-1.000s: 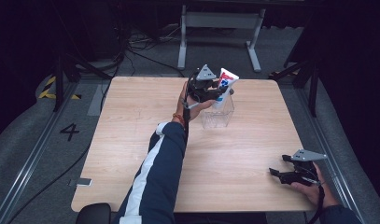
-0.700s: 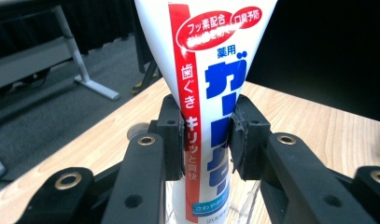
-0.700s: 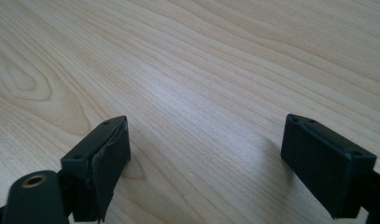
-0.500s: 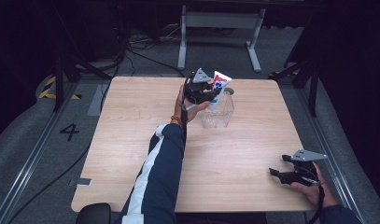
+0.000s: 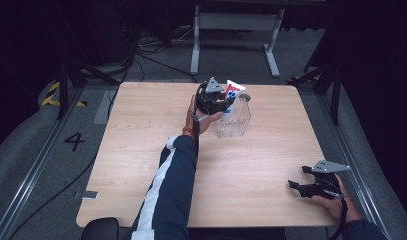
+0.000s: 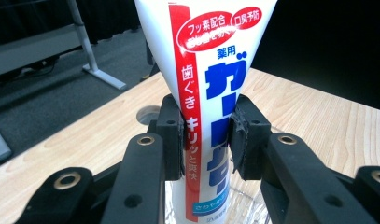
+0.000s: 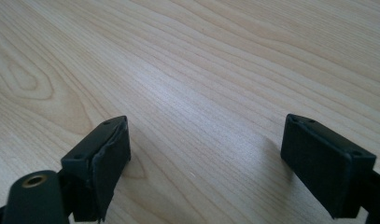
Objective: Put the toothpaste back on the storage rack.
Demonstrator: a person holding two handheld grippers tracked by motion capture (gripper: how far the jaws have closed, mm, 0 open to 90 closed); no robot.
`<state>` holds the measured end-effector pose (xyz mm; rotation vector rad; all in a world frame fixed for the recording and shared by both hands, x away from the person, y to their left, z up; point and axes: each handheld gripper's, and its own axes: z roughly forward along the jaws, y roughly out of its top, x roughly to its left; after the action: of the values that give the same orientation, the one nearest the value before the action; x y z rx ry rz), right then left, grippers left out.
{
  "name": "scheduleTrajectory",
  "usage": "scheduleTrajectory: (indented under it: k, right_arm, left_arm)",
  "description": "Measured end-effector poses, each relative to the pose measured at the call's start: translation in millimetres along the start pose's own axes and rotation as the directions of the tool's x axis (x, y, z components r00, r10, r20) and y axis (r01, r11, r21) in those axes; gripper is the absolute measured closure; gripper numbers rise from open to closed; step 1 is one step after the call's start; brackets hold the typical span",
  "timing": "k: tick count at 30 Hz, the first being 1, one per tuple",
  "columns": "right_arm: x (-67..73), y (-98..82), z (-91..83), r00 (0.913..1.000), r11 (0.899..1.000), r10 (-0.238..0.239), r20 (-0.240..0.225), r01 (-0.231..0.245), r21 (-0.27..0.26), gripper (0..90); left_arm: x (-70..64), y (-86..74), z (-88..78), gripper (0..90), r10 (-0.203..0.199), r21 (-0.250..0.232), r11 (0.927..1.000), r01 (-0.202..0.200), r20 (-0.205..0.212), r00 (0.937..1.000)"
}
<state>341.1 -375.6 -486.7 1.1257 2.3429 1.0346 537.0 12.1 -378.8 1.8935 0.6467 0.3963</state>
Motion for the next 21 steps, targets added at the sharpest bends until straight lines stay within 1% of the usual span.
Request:
scheduleTrajectory:
  k: [5, 8, 10, 13, 15, 16, 18, 21]
  right_arm:
    - [0.0, 0.0, 0.0, 1.0000, 1.000, 0.000, 0.000, 0.000, 0.000, 16.0]
    - [0.0, 0.0, 0.0, 1.0000, 1.000, 0.000, 0.000, 0.000, 0.000, 16.0]
    - [0.0, 0.0, 0.0, 1.0000, 1.000, 0.000, 0.000, 0.000, 0.000, 16.0]
    - [0.0, 0.0, 0.0, 1.0000, 1.000, 0.001, 0.000, -0.001, 0.000, 16.0]
    - [0.0, 0.0, 0.0, 1.0000, 1.000, 0.000, 0.000, 0.000, 0.000, 16.0]
    - [0.0, 0.0, 0.0, 1.0000, 1.000, 0.000, 0.000, 0.000, 0.000, 16.0]
    - [0.0, 0.0, 0.0, 1.0000, 1.000, 0.000, 0.000, 0.000, 0.000, 16.0]
    - [-0.1, 0.0, 0.1, 1.0000, 1.000, -0.001, 0.000, 0.001, -0.001, 16.0]
  left_arm:
    - [-0.5, -7.7, 2.8, 68.7, -0.003, 0.015, 0.9999, 0.003, -0.002, 1.0000]
    - [-0.7, -9.4, 4.5, 68.6, 0.010, 0.025, 0.9997, -0.010, -0.003, 0.9999]
    - [-1.6, -10.8, 5.4, 68.4, 0.004, 0.038, 0.9993, -0.004, -0.007, 1.0000]
    - [-1.4, -11.7, 6.0, 68.2, 0.004, 0.041, 0.9992, -0.004, -0.001, 1.0000]
    - [-3.4, -12.2, 7.1, 68.0, 0.021, 0.055, 0.9983, -0.021, 0.001, 0.9998]
    - [-4.0, -12.1, 7.7, 67.9, 0.036, 0.058, 0.9977, -0.035, -0.002, 0.9994]
    - [-6.2, -12.3, 8.7, 67.9, 0.054, 0.083, 0.9951, -0.053, -0.002, 0.9986]
    - [-6.3, -14.2, 9.9, 67.8, 0.061, 0.101, 0.9931, -0.061, -0.005, 0.9981]
